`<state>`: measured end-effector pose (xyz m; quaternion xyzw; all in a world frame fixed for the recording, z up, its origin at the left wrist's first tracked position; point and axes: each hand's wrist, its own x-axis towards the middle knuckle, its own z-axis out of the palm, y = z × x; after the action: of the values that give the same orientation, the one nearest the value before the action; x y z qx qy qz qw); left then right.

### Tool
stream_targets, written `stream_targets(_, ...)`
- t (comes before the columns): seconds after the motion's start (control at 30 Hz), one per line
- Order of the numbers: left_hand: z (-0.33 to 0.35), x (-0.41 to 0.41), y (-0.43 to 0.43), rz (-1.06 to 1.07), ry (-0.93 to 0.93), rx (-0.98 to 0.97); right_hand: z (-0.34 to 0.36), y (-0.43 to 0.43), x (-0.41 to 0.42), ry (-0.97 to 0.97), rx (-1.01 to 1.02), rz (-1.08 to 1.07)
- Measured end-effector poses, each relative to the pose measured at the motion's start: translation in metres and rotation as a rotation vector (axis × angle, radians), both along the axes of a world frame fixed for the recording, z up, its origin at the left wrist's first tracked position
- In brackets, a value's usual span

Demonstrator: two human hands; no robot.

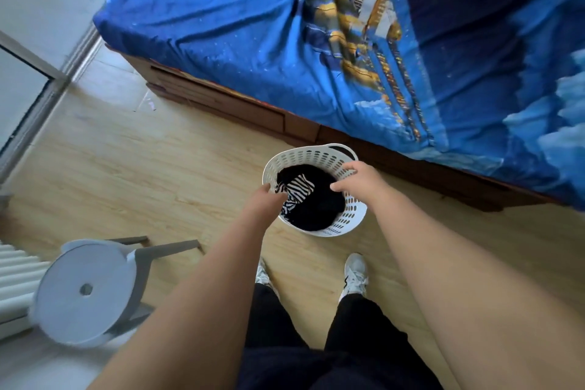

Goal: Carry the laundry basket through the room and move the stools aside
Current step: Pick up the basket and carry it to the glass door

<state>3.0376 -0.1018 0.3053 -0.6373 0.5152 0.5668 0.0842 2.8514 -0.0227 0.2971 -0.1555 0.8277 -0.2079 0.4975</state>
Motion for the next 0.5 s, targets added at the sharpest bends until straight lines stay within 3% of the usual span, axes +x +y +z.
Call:
stream_targets(0.33, -0.009, -0.047, 0.074, 0.135, -0.075, -0.018, 0.007, 0.033, -0.08, 0.098, 0.04, 0.369)
stream_targets(0.5, -0.013, -0.053, 0.079, 0.185, -0.117, -0.01, -0.001, 0.025, -0.085, 0.06, 0.08, 0.416)
